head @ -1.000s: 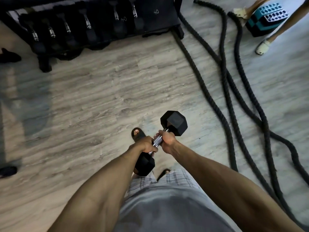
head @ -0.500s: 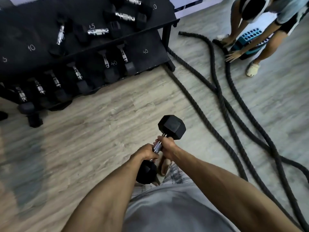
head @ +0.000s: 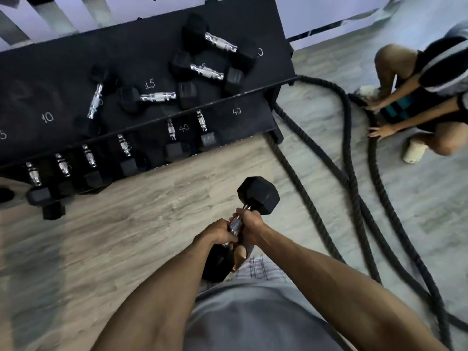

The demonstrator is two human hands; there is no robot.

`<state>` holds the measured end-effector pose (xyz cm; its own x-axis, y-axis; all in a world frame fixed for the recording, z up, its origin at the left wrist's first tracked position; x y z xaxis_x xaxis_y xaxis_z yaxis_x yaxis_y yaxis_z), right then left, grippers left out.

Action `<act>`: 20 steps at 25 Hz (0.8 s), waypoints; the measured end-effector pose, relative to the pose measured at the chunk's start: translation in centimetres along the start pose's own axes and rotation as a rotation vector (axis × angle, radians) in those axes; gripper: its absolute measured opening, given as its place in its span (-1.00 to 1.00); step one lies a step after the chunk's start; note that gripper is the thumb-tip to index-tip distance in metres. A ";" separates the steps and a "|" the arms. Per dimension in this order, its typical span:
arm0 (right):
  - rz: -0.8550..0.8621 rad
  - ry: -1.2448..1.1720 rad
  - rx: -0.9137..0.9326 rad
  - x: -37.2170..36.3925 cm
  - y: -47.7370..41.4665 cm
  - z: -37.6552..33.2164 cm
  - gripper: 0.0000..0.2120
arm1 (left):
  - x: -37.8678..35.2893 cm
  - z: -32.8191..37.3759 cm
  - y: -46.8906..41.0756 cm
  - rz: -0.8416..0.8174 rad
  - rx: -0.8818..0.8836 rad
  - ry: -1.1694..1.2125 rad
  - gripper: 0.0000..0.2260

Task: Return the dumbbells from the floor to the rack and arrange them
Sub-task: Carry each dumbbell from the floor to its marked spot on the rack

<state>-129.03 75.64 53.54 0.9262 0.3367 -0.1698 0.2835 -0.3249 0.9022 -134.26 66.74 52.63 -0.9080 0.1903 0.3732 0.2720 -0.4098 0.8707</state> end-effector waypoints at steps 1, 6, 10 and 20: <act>0.004 0.026 0.010 -1.3 -0.8 -2.2 -0.86 | 2.2 1.0 -1.0 -0.002 0.005 0.018 -0.94; 0.002 0.093 0.091 -7.5 -5.7 -11.9 -0.86 | 12.1 4.2 -7.2 0.055 0.027 0.075 -0.60; 0.050 0.085 0.151 -12.0 -9.3 -18.6 -0.80 | 19.6 6.0 -11.6 0.058 0.051 0.040 -0.39; 0.142 0.050 0.213 -20.3 -14.6 -31.7 -0.80 | 34.0 14.0 -18.4 -0.035 -0.147 -0.102 -0.71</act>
<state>-159.82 101.60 56.41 0.9485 0.3161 -0.0224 0.2020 -0.5488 0.8112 -165.65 93.21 53.78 -0.8769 0.2934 0.3807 0.1844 -0.5262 0.8302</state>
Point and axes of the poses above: each hand's wrist, its own y-axis away from the middle knuckle, its own x-axis out of the back of the hand, z = x × y, the point moved 10 cm from there along -y, towards the middle knuckle, and after that the axes turned 13 degrees about -y, right-handed, at the moved point
